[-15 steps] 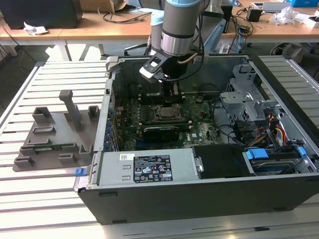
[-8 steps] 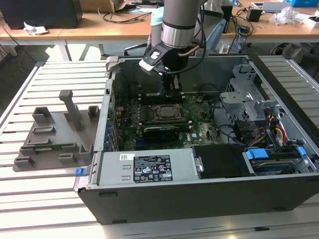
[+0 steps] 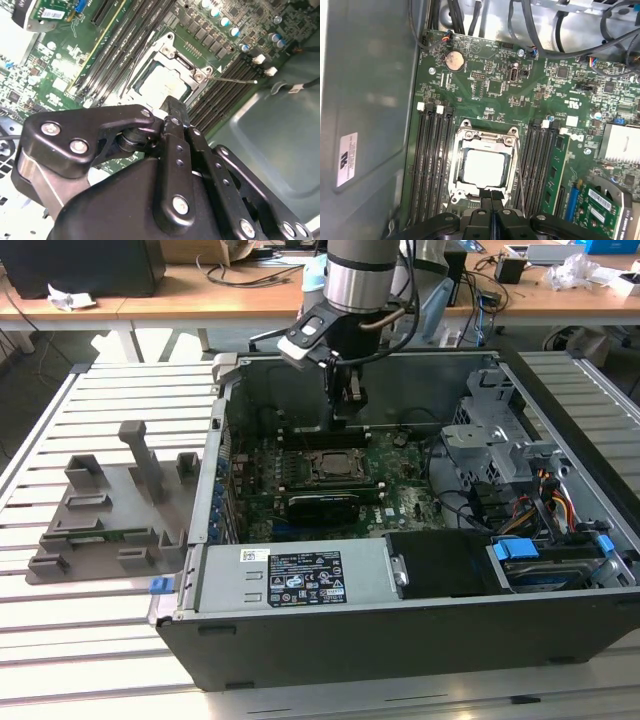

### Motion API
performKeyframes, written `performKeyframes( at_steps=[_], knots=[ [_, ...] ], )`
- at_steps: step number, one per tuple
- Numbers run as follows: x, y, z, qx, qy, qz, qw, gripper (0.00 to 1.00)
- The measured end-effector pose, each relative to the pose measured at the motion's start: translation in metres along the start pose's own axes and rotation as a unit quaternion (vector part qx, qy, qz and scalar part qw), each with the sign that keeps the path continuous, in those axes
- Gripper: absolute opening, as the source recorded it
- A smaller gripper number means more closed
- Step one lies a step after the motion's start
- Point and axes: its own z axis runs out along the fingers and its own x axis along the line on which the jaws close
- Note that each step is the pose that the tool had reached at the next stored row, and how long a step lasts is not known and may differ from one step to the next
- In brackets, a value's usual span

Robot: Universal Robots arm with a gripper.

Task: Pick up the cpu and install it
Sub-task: 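Close the cpu cover, then install the first cpu locking lever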

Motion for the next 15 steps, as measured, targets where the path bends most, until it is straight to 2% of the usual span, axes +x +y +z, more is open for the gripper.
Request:
performKeyframes(
  at_steps=[15],
  knots=[
    [-0.0001,-0.0002,-0.002,-0.0001,0.0,0.0,1.0,0.11]
  ],
)
